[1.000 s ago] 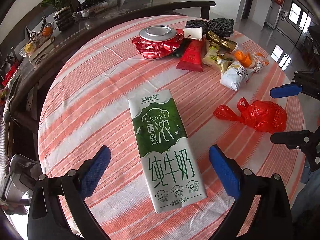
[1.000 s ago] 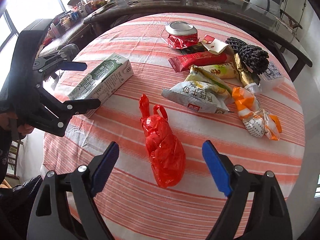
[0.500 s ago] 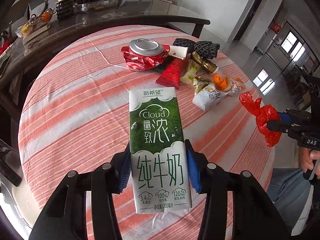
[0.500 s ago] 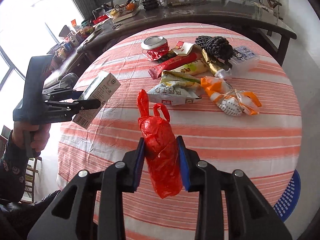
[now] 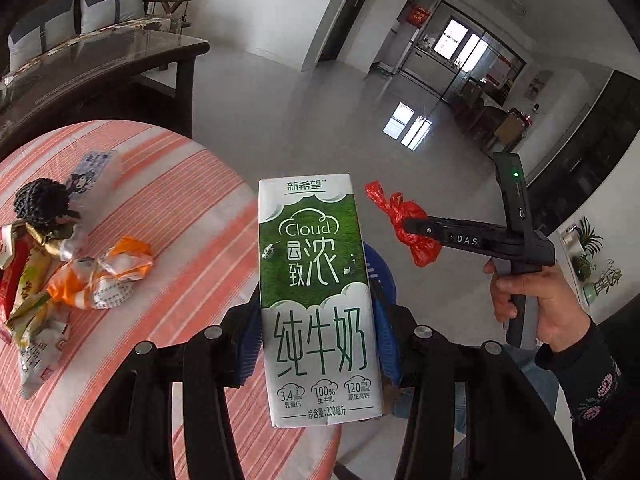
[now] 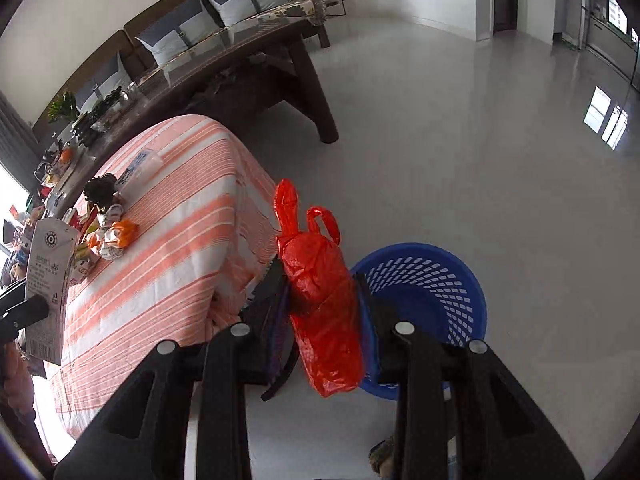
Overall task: Collect trash
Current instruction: 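Carry both items to the blue wastebasket and open both grippers to drop them, then return both tools to the table and grasp the white snack wrapper with the left gripper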
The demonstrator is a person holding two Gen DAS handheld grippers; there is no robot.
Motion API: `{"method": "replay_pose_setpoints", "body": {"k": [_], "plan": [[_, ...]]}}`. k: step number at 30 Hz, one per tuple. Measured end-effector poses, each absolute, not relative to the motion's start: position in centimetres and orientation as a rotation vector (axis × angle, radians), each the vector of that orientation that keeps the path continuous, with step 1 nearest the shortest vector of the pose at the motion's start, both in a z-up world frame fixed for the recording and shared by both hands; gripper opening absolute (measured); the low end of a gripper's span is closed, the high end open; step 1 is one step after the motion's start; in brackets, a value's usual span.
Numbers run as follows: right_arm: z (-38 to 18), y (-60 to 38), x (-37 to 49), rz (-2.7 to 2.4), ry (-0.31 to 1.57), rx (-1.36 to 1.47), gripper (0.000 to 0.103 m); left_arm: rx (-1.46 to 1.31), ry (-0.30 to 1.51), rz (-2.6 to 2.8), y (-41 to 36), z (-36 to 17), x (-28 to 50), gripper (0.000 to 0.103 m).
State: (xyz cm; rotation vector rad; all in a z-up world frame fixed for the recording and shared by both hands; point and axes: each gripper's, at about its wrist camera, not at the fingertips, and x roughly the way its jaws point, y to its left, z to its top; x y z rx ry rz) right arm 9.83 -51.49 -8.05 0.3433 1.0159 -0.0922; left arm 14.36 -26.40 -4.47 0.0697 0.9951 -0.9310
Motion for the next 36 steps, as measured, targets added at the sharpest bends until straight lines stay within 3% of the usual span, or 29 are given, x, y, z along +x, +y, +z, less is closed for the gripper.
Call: {"method": "replay_pose_setpoints", "body": {"k": [8,17,18,19,21,23,25,29,30,31,36], "plan": [[-13.8,-60.1,9.0,-0.233,1.052,0.476,0.030,0.151,1.069,-1.001,-41.4,-10.4,15.1,0.048],[-17.2,-64.3,8.9,-0.259,1.055,0.595,0.033,0.196,1.117,-0.982,-48.2,-17.0,16.3,0.051],[-17.4,-64.6,8.7,-0.261,1.052,0.604,0.036,0.202,1.105,-0.975,-48.6,-17.6,16.6,0.060],[-17.7,-64.9,8.6,-0.262,1.052,0.615,0.044,0.207,1.096,-0.968,-49.0,-17.9,16.7,0.078],[-17.9,-65.3,8.6,-0.259,1.051,0.636,0.051,0.204,1.065,-0.946,-49.2,-18.1,16.9,0.088],[-17.7,-65.5,8.2,-0.263,1.046,0.636,0.051,0.183,1.046,-0.944,-48.8,-17.6,17.2,0.089],[-17.1,-65.8,7.6,-0.274,1.021,0.635,0.056,0.154,0.992,-0.933,-47.7,-16.2,16.8,0.098],[-14.8,-64.9,7.2,-0.294,0.942,0.608,0.061,0.114,0.802,-0.984,-44.4,-12.8,14.6,0.098],[-13.9,-64.6,6.9,-0.298,0.917,0.597,0.067,0.115,0.780,-0.995,-43.6,-12.0,14.0,0.098],[-13.0,-64.1,6.7,-0.303,0.889,0.580,0.073,0.124,0.771,-0.982,-42.8,-11.3,13.4,0.098],[-8.2,-59.2,6.2,-0.290,0.719,0.421,0.079,0.178,0.795,-0.900,-38.1,-8.5,10.0,0.098]]}}
